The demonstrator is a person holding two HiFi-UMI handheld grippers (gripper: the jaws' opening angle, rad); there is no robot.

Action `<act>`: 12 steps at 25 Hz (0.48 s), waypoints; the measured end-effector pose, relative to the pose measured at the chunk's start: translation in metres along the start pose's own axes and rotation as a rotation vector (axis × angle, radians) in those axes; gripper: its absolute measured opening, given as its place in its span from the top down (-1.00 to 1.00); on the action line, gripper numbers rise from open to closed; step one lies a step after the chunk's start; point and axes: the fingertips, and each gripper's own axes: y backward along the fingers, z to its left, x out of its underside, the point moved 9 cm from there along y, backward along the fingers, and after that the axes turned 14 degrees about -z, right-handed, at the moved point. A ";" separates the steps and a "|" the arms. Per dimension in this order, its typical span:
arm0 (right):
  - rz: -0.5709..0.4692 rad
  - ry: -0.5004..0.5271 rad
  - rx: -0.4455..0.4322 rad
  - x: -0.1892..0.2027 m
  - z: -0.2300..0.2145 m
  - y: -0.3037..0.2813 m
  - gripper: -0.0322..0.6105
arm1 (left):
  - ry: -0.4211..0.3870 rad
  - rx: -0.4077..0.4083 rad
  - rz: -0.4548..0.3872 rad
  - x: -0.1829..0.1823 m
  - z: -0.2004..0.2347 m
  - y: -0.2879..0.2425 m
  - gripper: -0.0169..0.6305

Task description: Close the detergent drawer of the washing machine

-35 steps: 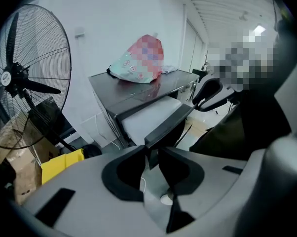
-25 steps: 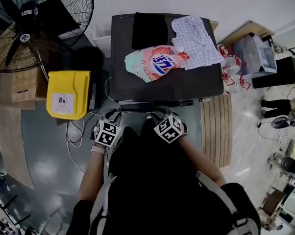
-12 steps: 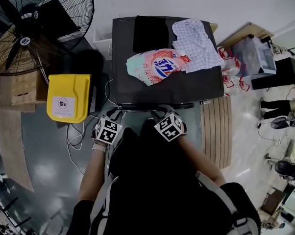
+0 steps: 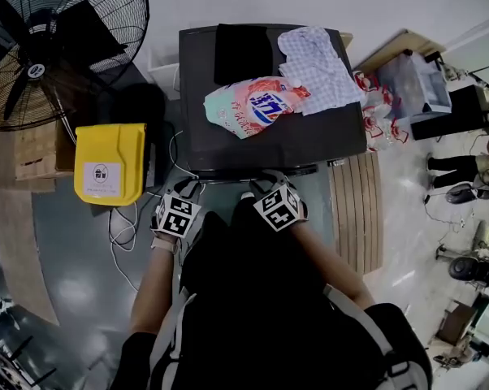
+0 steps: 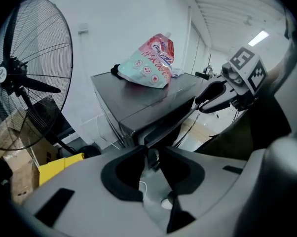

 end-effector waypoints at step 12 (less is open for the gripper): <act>-0.018 -0.176 0.057 0.012 0.026 0.019 0.69 | 0.148 -0.020 -0.026 0.032 -0.008 0.024 0.77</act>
